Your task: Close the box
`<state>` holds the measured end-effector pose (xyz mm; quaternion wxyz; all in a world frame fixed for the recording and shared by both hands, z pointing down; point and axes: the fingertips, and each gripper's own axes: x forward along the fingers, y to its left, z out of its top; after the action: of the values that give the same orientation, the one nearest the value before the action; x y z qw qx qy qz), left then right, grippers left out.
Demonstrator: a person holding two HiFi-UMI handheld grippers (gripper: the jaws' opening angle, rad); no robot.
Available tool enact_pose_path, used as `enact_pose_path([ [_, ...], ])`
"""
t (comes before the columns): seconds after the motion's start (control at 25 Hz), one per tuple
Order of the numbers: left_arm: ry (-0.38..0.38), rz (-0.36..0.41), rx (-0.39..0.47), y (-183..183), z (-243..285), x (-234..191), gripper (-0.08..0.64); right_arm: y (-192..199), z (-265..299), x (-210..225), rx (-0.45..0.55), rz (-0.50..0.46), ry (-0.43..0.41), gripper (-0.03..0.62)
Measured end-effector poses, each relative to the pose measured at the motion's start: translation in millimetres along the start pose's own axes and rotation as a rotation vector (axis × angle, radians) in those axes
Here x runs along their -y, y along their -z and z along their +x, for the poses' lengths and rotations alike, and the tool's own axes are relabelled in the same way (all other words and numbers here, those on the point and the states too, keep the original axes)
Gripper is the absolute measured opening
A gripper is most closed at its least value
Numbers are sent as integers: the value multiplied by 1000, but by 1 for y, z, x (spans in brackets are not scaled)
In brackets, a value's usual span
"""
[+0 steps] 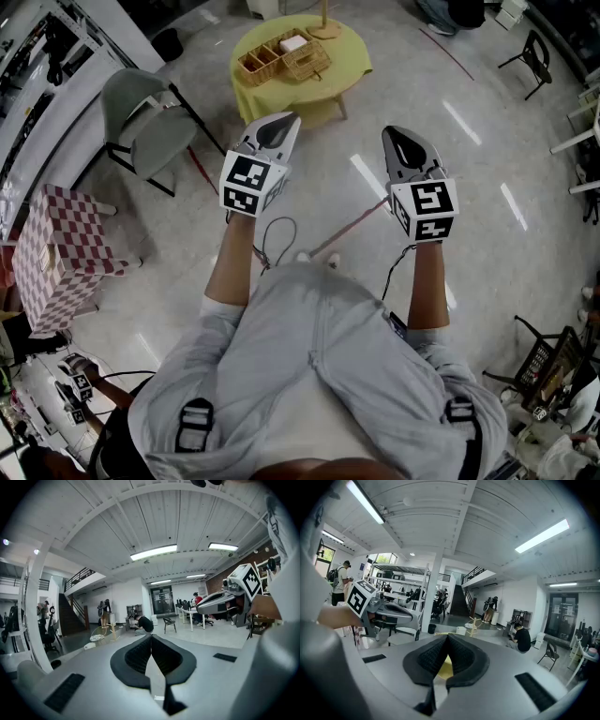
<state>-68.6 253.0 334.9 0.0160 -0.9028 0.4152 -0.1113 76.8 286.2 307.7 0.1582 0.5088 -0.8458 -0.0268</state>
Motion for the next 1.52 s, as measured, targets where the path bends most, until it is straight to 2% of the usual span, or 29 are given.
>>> enact_pose_path([
  [0.24, 1, 5, -6, -2, 11, 4, 29, 3, 3, 12, 13, 3, -16, 21],
  [0.48, -6, 10, -24, 1, 28, 7, 29, 11, 9, 28, 27, 104, -53, 21],
  [0.96, -72, -13, -60, 13, 64, 3, 29, 32, 38, 59, -5, 95, -122, 21],
  [1.32, -61, -29, -81, 31, 126, -40, 29, 48, 101, 91, -31, 105, -128, 21],
  [1.52, -52, -55, -82, 46, 174, -103, 29, 41, 172, 108, -37, 91, -107, 21],
])
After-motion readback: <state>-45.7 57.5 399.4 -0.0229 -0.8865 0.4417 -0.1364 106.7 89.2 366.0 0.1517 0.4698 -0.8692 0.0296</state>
